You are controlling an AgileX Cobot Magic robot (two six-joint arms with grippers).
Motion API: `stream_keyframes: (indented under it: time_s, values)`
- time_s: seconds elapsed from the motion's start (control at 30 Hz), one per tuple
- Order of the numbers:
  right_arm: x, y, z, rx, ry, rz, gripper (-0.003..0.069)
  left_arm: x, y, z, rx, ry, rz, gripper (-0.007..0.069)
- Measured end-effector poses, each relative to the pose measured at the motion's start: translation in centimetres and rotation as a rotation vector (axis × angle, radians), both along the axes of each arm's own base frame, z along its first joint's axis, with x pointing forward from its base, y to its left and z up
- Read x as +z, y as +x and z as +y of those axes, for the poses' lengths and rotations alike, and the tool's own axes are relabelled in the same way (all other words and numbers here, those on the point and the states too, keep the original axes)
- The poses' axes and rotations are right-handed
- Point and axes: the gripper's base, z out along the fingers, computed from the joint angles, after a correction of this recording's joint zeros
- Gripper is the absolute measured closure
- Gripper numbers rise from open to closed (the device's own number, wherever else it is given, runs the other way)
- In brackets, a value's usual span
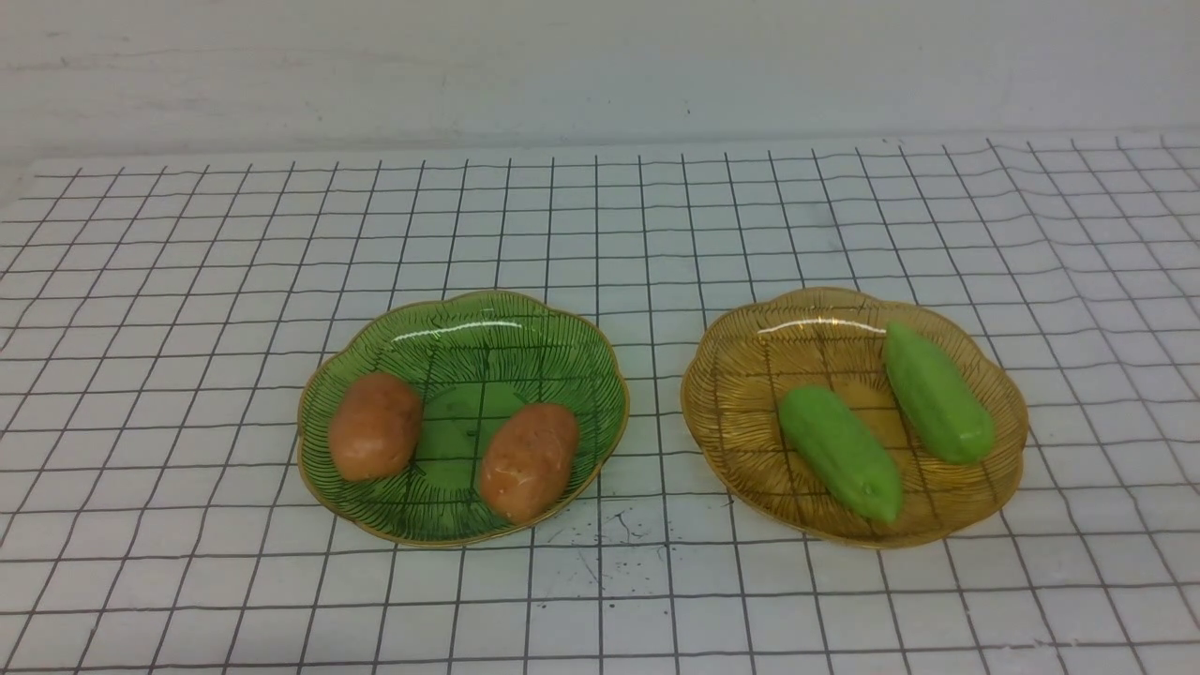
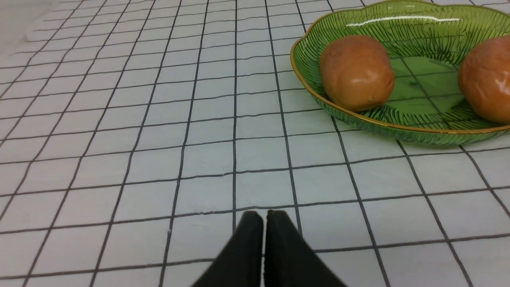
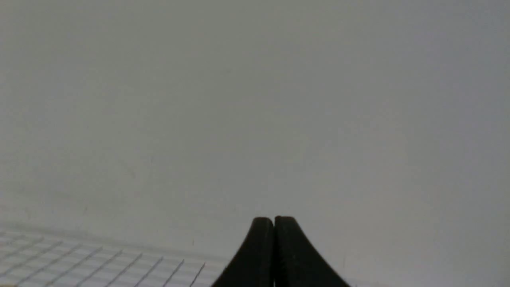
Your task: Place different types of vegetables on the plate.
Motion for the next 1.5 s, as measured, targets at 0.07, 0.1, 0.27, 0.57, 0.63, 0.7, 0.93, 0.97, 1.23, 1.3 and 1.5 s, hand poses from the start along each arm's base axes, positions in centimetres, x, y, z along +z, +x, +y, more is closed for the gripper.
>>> stream_keyframes:
  time_s: [0.07, 0.1, 0.27, 0.57, 0.63, 0.7, 0.93, 0.97, 1.23, 1.3, 1.5]
  values:
    - [-1.4, 0.3, -0.1, -0.007, 0.015, 0.1, 0.0673, 0.0, 0.0, 0.0, 0.0, 0.0, 0.0, 0.0632]
    - [-2.1, 0.4, -0.1, -0.012, 0.022, 0.151, 0.0673, 0.0, 0.0, 0.0, 0.0, 0.0, 0.0, 0.0632]
    - [-4.1, 0.8, -0.1, -0.018, 0.049, 0.243, 0.0673, 0.0, 0.0, 0.0, 0.0, 0.0, 0.0, 0.0632]
    - [-9.8, 0.6, -0.2, -0.025, 0.044, 0.346, 0.0673, 0.0, 0.0, 0.0, 0.0, 0.0, 0.0, 0.0632]
    - [-10.7, 0.5, -0.3, -0.034, 0.033, 0.378, 0.0673, 0.0, 0.0, 0.0, 0.0, 0.0, 0.0, 0.0632]
    - [-11.1, 0.3, -0.4, -0.045, 0.029, 0.41, 0.0673, 0.0, 0.0, 0.0, 0.0, 0.0, 0.0, 0.0632]
    - [-11.1, 0.3, -0.6, -0.082, 0.094, 0.419, 0.0673, 0.0, 0.0, 0.0, 0.0, 0.0, 0.0, 0.0632]
    - [-11.1, 0.3, -0.6, -0.083, 0.098, 0.419, 0.0673, 0.0, 0.0, 0.0, 0.0, 0.0, 0.0, 0.0632]
    - [-11.1, 0.3, -0.6, -0.091, 0.143, 0.42, 0.0673, 0.0, 0.0, 0.0, 0.0, 0.0, 0.0, 0.0632]
    - [-11.1, 0.3, -0.6, -0.091, 0.143, 0.42, 0.0673, 0.0, 0.0, 0.0, 0.0, 0.0, 0.0, 0.0632]
    - [-11.1, 0.3, -0.6, -0.091, 0.143, 0.42, 0.0673, 0.0, 0.0, 0.0, 0.0, 0.0, 0.0, 0.0632]
